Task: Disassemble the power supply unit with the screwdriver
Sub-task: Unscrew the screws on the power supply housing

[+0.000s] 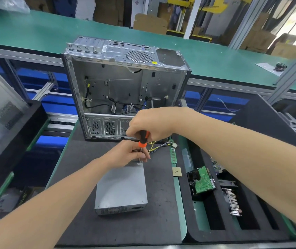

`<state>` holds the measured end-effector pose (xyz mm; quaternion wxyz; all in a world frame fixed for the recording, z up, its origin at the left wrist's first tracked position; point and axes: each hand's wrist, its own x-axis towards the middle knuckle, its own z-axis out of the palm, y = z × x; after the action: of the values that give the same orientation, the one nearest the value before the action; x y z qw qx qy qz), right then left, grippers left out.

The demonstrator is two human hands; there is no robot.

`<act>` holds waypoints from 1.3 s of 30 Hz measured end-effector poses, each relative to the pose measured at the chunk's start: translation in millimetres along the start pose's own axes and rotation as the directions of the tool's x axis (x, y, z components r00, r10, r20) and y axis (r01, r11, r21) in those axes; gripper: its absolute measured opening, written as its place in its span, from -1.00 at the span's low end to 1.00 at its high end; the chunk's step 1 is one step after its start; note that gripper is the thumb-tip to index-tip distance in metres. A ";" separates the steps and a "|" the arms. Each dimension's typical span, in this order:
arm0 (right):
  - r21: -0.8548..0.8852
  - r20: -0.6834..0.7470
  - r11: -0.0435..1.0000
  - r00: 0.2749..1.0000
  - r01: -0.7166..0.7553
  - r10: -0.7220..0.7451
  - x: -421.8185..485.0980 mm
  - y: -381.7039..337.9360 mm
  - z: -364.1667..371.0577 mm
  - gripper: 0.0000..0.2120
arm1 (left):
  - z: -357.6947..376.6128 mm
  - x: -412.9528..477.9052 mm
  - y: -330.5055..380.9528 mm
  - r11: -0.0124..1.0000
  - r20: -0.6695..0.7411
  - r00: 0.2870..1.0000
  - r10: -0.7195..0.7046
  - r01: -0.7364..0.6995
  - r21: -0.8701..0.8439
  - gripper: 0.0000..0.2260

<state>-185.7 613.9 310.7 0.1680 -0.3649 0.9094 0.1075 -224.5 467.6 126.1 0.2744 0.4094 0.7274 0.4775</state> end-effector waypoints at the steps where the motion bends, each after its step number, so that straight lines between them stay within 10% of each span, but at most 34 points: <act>1: 0.005 0.001 1.000 1.000 -0.008 0.008 -0.4 -1.0 -0.1 -0.88 | 1.0 -0.5 -0.6 1.000 -0.004 1.000 0.002 -0.002 -0.008 -0.84; 6: 0.109 -0.069 0.972 0.973 -0.211 0.219 3.2 -12.6 5.1 -0.79 | 3.3 -1.8 -3.5 0.997 -0.028 1.000 -0.006 0.004 -0.078 -0.85; 10: 0.303 -0.134 0.663 0.658 -0.684 0.741 22.3 -25.4 10.6 -0.51 | 3.7 -0.3 -7.2 0.993 -0.029 0.998 -0.061 0.058 -0.103 -0.80; 14: 0.415 -0.051 0.487 0.515 -0.768 0.855 36.6 -27.2 21.3 -0.87 | 2.7 2.4 -4.8 0.998 -0.020 0.999 -0.032 0.031 -0.045 -0.74; 18: 0.437 -0.110 0.572 0.590 -0.694 0.800 29.2 -19.3 26.8 -0.73 | -2.0 4.3 0.6 0.999 0.009 1.000 -0.007 0.006 0.037 -0.77; 24: 0.152 -0.152 0.957 0.951 -0.245 0.268 3.8 2.3 14.8 -0.76 | -7.1 6.2 3.1 0.997 0.046 0.999 -0.004 0.001 0.080 -0.84; 30: 0.066 -0.200 0.986 0.966 -0.151 0.162 -2.2 4.9 15.9 -0.83 | -2.3 4.8 -0.5 0.998 0.016 1.000 -0.014 0.013 0.068 -0.83; 35: 0.438 -0.191 0.712 0.717 -0.549 0.670 9.6 -16.1 22.0 -0.74 | -0.1 1.9 -1.5 0.998 -0.025 0.998 -0.055 0.055 -0.027 -0.81; 39: 0.414 -0.094 0.506 0.517 -0.757 0.851 28.2 -25.4 21.1 -0.79 | 0.0 5.5 2.1 0.997 -0.005 0.998 -0.063 0.063 0.052 -0.70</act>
<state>-182.2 584.8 278.7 0.0217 0.1269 0.9912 -0.0299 -226.7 472.7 128.0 0.2775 0.3925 0.7527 0.4499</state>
